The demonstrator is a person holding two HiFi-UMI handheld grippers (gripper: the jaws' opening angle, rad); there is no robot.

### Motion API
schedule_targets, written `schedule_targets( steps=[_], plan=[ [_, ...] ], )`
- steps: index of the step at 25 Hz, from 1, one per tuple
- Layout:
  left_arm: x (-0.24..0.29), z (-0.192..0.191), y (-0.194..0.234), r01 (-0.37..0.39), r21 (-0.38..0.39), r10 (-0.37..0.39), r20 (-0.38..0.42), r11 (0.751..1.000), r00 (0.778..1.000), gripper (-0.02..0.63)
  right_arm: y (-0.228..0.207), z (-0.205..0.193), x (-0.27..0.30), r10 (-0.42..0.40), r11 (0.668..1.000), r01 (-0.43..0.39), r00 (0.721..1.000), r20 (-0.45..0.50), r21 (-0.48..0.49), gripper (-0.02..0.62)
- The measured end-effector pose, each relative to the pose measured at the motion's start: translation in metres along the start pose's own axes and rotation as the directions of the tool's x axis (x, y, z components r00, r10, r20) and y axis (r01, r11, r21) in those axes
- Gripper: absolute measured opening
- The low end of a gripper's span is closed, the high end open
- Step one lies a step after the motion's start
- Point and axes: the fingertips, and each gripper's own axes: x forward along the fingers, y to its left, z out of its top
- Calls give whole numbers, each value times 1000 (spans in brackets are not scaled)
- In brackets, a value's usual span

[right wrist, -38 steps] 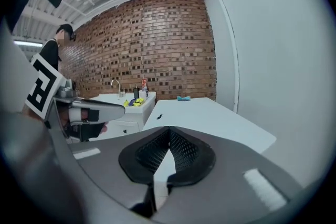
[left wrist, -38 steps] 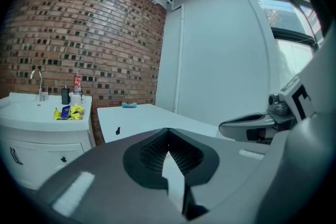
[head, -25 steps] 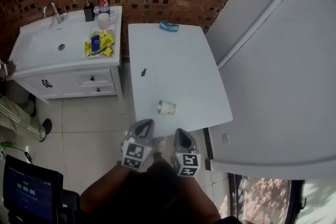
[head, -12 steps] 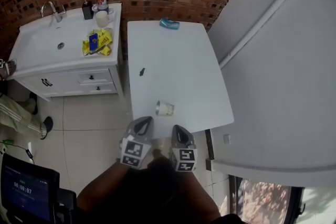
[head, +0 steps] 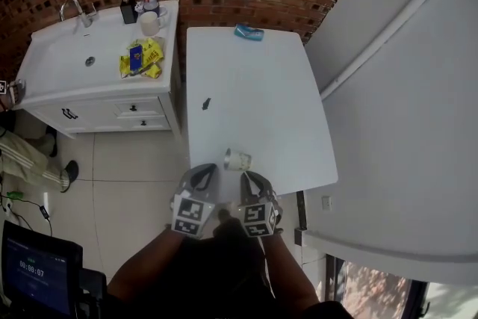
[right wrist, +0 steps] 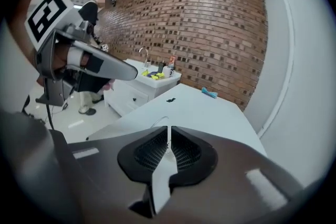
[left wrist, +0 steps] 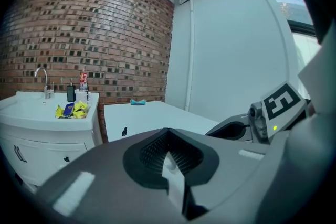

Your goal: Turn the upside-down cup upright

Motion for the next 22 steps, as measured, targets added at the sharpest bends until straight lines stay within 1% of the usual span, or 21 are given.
schedule_targets(
  steps=[3, 5, 6, 8, 11, 13, 15, 18, 22],
  plan=[
    [4, 1, 3, -12, -17, 12, -5, 1000, 1000, -5, 0, -2, 10, 41, 987, -50, 997, -63, -154, 40],
    [6, 2, 5, -16, -26, 16, -1, 1000, 1000, -5, -1, -4, 17, 62, 971, -83, 993, -101, -226, 51],
    [7, 3, 6, -19, -29, 19, 3, 999, 1000, -5, -1, -4, 20, 75, 961, -103, 990, -117, -257, 72],
    [8, 0, 10, -27, -34, 27, 8, 999, 1000, -5, 3, -6, 28, 103, 934, -147, 983, -149, -325, 108],
    [9, -3, 17, -40, -39, 40, 4, 998, 999, -5, 9, -11, 39, 134, 884, -213, 968, -211, -416, 172],
    [8, -1, 22, -48, -44, 48, 1, 998, 999, -5, 12, -11, 45, 146, 855, -248, 958, -248, -455, 200],
    [8, 0, 25, -54, -48, 54, -2, 997, 999, -5, 13, -10, 48, 151, 837, -272, 948, -279, -475, 206],
    [8, -2, 29, -64, -52, 64, -8, 997, 998, -5, 17, -10, 53, 149, 810, -311, 929, -338, -497, 239],
    [8, -6, 35, -82, -65, 81, -11, 995, 997, -5, 26, -22, 61, 119, 770, -373, 881, -458, -518, 270]
  ],
)
